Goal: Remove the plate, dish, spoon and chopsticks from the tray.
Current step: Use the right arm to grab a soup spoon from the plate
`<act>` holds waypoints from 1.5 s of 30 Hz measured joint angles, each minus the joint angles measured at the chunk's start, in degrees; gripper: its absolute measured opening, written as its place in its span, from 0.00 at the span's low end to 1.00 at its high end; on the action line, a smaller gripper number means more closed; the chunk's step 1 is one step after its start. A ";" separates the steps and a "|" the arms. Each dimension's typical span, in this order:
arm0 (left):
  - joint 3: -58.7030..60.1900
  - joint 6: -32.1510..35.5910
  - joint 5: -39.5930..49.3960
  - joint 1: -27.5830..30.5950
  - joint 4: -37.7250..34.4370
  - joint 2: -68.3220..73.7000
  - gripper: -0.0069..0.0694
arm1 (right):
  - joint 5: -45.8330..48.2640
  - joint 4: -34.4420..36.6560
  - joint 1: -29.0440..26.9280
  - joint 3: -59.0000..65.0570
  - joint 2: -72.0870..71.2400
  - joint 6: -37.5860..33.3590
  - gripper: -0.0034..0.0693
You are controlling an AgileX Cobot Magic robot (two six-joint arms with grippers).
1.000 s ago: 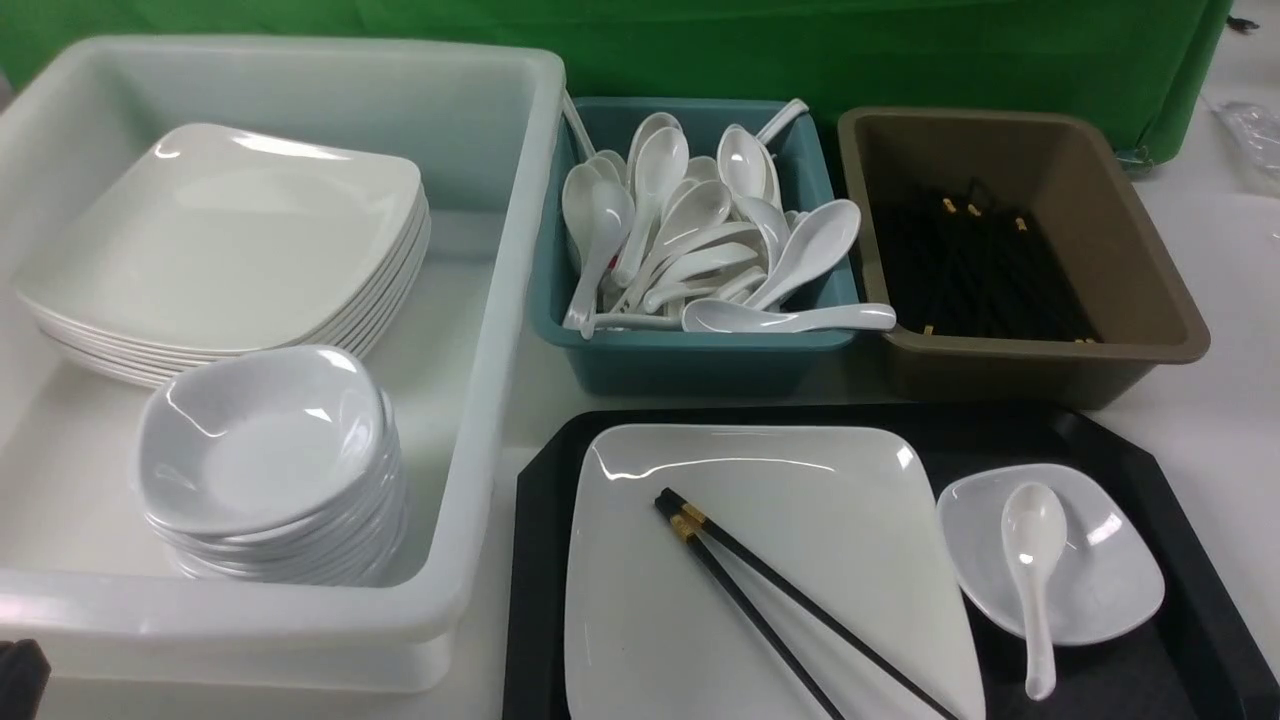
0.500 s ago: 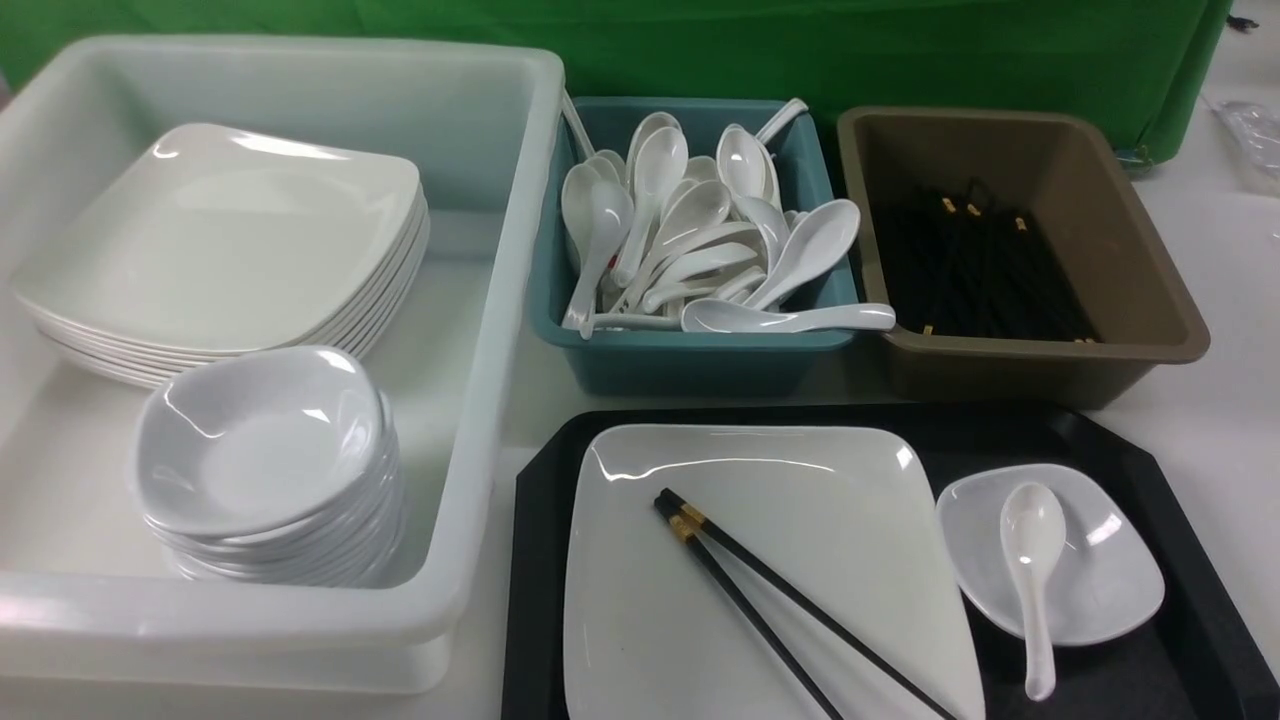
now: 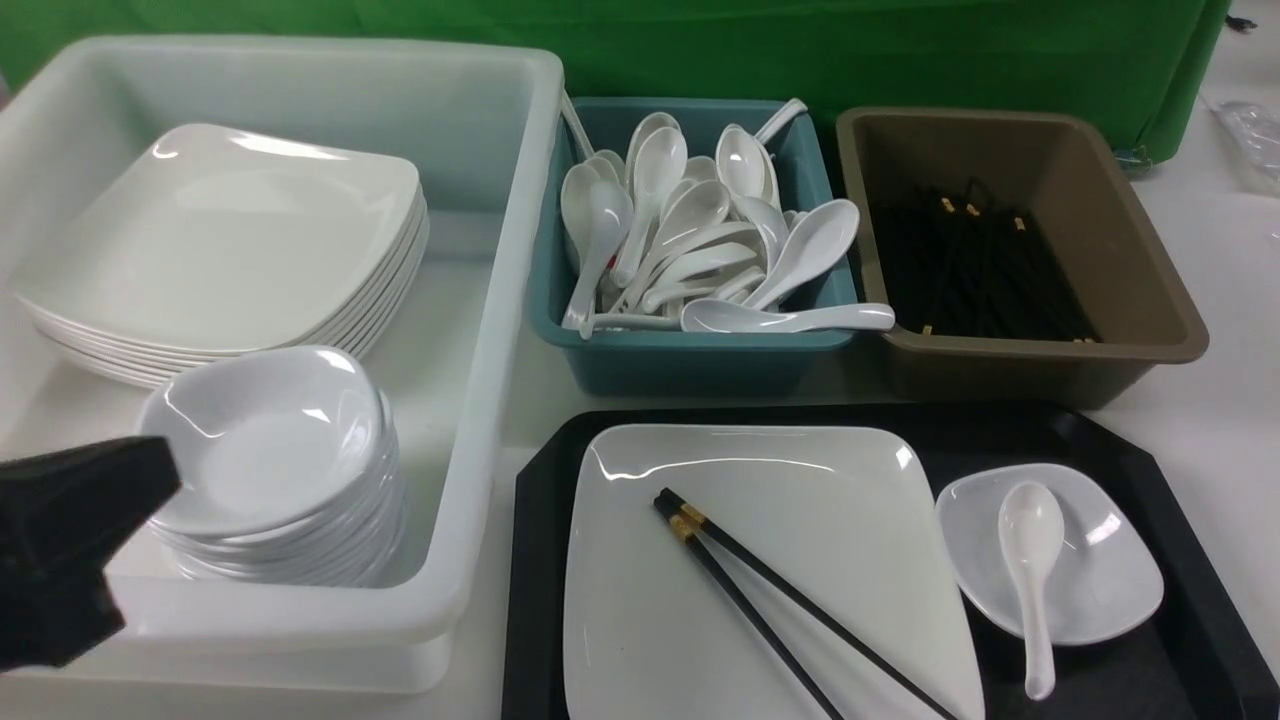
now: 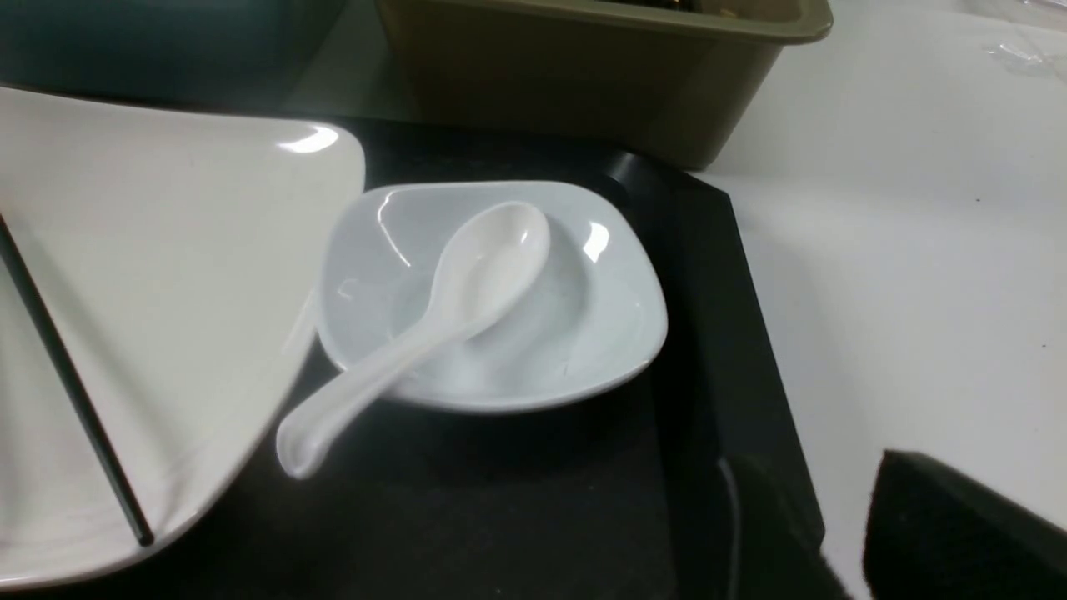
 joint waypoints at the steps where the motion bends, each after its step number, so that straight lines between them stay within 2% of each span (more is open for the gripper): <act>1: -1.52 0.50 -0.09 -3.15 0.60 3.21 0.11 | 0.00 0.00 0.00 0.00 0.00 0.00 0.38; 3: -3.33 1.17 -0.95 -9.53 2.50 9.12 0.11 | 0.00 0.00 0.00 0.00 0.00 0.09 0.38; 9: -4.20 1.70 -7.05 -20.35 4.79 19.19 0.11 | 0.00 0.00 0.00 0.00 0.00 0.04 0.38; 15: -4.22 1.82 -9.51 -22.84 4.97 21.81 0.11 | -2.96 0.00 0.00 0.00 0.00 0.74 0.38; 18: -4.22 1.82 -8.88 -22.91 4.99 20.65 0.11 | -9.24 1.78 0.00 0.00 0.00 9.71 0.38; 20: -4.27 1.82 -8.69 -22.91 5.54 19.02 0.11 | -15.37 3.24 0.00 0.00 0.00 24.82 0.38; 21: -4.27 1.86 -8.69 -22.91 5.81 18.62 0.11 | -16.64 3.40 0.00 0.00 0.00 29.23 0.38; 22: -4.27 1.86 -8.69 -22.91 5.90 18.50 0.11 | -17.18 3.51 0.00 0.00 0.00 29.99 0.38; 23: -4.27 1.92 -8.56 -22.91 7.20 17.75 0.11 | -19.17 3.73 0.00 0.00 0.00 35.19 0.38; 24: -4.27 1.92 -8.13 -22.91 7.70 17.61 0.11 | -19.50 3.81 0.00 0.00 0.00 36.29 0.38; 32: -4.27 1.92 -5.24 -22.91 8.89 17.62 0.11 | -19.63 3.86 0.00 0.00 0.00 37.69 0.38; 42: -4.27 1.92 -6.57 -22.91 9.00 17.62 0.11 | -21.88 3.79 0.00 0.00 0.00 40.83 0.38; 45: -4.27 1.92 -6.57 -22.91 9.00 17.62 0.11 | -16.77 3.35 1.30 -2.05 0.76 35.36 0.38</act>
